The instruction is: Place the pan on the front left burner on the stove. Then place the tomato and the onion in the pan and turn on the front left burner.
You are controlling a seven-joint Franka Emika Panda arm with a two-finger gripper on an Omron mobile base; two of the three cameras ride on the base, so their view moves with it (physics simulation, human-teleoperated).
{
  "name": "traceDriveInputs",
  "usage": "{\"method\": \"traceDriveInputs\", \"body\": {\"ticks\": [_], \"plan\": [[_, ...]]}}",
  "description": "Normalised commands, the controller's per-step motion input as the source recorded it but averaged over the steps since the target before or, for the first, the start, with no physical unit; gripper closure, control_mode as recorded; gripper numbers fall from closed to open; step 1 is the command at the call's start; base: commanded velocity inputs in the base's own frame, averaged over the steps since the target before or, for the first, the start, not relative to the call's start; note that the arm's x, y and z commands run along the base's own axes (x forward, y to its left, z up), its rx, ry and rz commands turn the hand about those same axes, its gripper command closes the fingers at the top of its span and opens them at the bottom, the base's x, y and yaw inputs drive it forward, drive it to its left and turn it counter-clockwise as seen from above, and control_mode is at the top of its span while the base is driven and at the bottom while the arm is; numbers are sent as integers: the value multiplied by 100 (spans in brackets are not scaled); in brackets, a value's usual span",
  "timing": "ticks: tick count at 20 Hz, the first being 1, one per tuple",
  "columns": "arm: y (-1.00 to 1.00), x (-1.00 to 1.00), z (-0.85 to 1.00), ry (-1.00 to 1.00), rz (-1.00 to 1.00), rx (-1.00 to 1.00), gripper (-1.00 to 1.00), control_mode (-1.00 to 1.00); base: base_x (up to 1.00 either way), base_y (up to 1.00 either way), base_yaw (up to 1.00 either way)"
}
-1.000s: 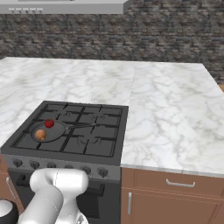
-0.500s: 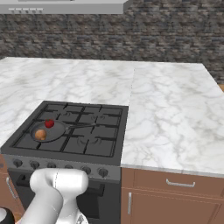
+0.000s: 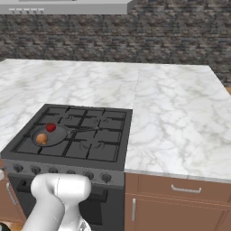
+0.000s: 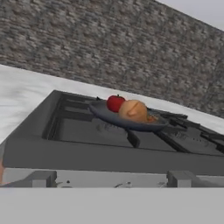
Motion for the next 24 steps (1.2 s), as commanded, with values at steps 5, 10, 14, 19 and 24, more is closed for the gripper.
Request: {"method": "traceDriveInputs", "body": {"ticks": [5, 10, 14, 19, 24], "plan": [[1, 36, -6, -14, 0, 0, -100, -100, 0, 0, 0], [11, 17, -26, -9, 0, 0, -100, -100, 0, 0, 0], [17, 3, -35, -7, 0, 0, -100, -100, 0, 0, 0], [17, 0, -26, -6, 0, 0, -100, -100, 0, 0, 0], [9, 0, -18, -3, 1, 0, -100, -100, 0, 0, 0]]}}
